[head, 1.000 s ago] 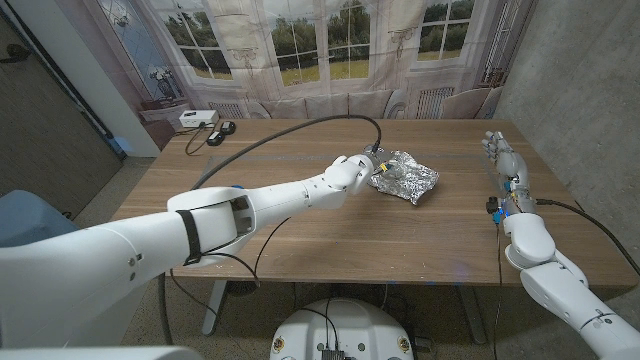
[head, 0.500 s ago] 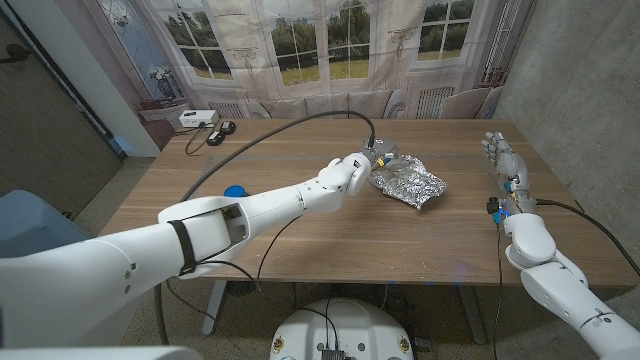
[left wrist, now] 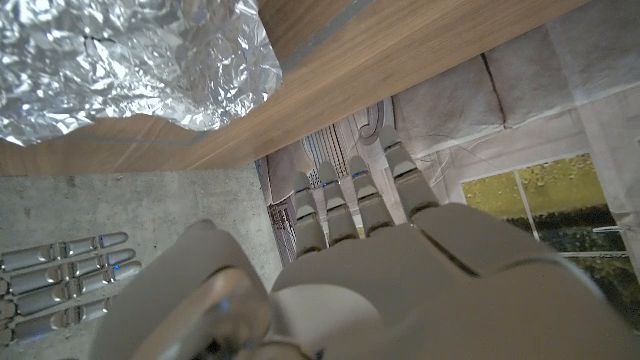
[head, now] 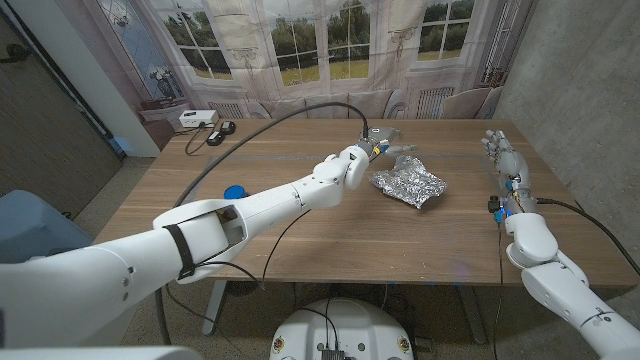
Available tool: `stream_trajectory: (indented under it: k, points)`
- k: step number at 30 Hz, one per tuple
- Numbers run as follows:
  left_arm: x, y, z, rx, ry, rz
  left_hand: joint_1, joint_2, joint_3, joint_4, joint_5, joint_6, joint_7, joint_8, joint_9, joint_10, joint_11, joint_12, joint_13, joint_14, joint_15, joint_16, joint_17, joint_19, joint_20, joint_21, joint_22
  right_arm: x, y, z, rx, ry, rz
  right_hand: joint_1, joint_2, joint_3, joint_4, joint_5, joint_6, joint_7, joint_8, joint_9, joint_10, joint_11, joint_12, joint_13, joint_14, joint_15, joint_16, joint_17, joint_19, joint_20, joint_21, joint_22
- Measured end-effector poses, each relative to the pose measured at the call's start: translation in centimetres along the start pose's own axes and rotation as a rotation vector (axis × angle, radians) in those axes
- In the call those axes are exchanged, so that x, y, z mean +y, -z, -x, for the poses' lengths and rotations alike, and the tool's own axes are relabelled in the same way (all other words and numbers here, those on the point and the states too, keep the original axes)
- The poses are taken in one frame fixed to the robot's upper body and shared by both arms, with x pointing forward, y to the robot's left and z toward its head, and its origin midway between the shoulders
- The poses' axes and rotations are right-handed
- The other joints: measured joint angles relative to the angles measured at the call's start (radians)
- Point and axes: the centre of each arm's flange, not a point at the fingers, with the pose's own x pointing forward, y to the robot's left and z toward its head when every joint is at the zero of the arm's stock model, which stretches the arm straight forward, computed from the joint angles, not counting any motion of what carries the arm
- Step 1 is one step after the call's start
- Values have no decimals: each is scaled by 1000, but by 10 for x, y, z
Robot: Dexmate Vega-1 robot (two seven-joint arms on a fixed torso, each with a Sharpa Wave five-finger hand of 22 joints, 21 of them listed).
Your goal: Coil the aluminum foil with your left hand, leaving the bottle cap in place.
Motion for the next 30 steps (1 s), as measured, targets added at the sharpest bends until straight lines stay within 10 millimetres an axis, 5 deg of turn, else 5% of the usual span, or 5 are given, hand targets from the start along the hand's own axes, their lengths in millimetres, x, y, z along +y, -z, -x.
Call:
stream_trajectory:
  k: [11,21,23,30]
  points:
    - [14,13,4,11,-35,186,-21,-11,1,-9,-7,-141,-45,-29,-35,-98,17,-47,-40,-82,36,-9,-30,-60,2,-55,0,1,-6,-5,-27,-26,-41,-4,-15,0,0,0,0,0,0,0,-21,-13,-12,0,-40,-7,-16,0,0,0,0,0]
    - [21,23,13,-11,-59,392,-51,-4,-9,0,-7,-199,-57,-29,-49,-161,19,-59,-72,-143,56,-17,-40,-118,-4,-84,0,9,-8,-8,-38,-49,-74,5,-32,-8,-8,0,-18,-18,0,0,-72,-39,-23,0,-103,-2,-27,0,-18,29,-4,0]
    - [24,38,21,0,-78,458,-52,-4,-9,0,-7,-207,-60,-29,-51,-163,21,-59,-74,-147,58,-17,-40,-127,2,-85,-3,11,-9,-8,-43,-58,-88,3,-37,-8,-8,0,-22,-22,0,0,-81,-37,-23,0,-115,-4,-27,0,-18,39,-4,0]
    - [25,49,34,-25,-91,603,-66,3,-13,5,-7,-215,-62,-29,-51,-179,16,-59,-84,-168,71,-17,-44,-144,-5,-89,-5,18,-17,-8,-58,-66,-104,5,-40,-10,-10,0,-22,-22,0,0,-81,-37,-23,0,-117,-5,-27,0,-18,39,-8,0]
